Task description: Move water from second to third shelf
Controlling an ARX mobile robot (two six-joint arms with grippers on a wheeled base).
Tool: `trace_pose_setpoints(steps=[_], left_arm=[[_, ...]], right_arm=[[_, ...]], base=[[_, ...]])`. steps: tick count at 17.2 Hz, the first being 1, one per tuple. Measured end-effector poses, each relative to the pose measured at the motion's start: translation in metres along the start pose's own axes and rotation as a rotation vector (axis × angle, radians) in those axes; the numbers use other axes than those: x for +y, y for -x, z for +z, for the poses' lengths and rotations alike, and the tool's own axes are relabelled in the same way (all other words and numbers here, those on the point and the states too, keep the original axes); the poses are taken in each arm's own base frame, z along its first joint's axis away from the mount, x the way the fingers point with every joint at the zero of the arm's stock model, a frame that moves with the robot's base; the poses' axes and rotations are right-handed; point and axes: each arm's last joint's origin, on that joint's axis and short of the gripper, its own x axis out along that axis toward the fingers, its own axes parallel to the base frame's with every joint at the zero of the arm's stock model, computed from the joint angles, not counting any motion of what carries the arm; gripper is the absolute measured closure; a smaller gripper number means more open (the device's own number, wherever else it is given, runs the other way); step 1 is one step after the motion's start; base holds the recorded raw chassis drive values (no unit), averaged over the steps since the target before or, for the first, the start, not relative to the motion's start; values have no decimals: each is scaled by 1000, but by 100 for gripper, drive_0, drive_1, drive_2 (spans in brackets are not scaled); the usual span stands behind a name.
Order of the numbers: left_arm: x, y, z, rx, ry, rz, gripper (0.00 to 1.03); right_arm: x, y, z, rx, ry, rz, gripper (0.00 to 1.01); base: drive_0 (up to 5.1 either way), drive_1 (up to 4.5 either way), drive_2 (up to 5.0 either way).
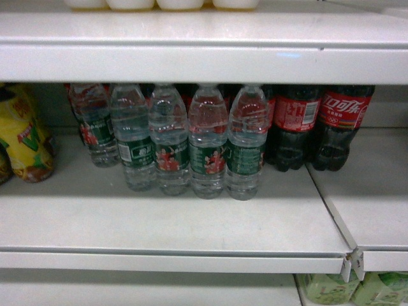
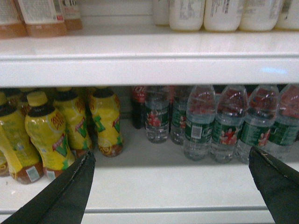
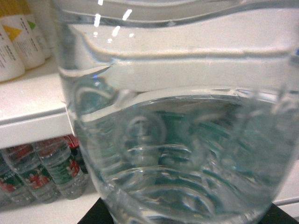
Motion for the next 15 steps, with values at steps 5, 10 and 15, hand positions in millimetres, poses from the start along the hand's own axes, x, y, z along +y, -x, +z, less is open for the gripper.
trace_pose_setpoints(steps=[5, 10, 15], left_arm=[[0, 0, 0, -1, 0, 0, 5], [0, 0, 0, -4, 0, 0, 5], [0, 0, 0, -2, 0, 2, 5]], right_arm=[[0, 0, 0, 0, 0, 0, 61], [0, 0, 0, -1, 1, 1, 61], [0, 0, 1, -7, 2, 4, 61]], base=[[0, 0, 0], [0, 0, 0], [0, 0, 0]])
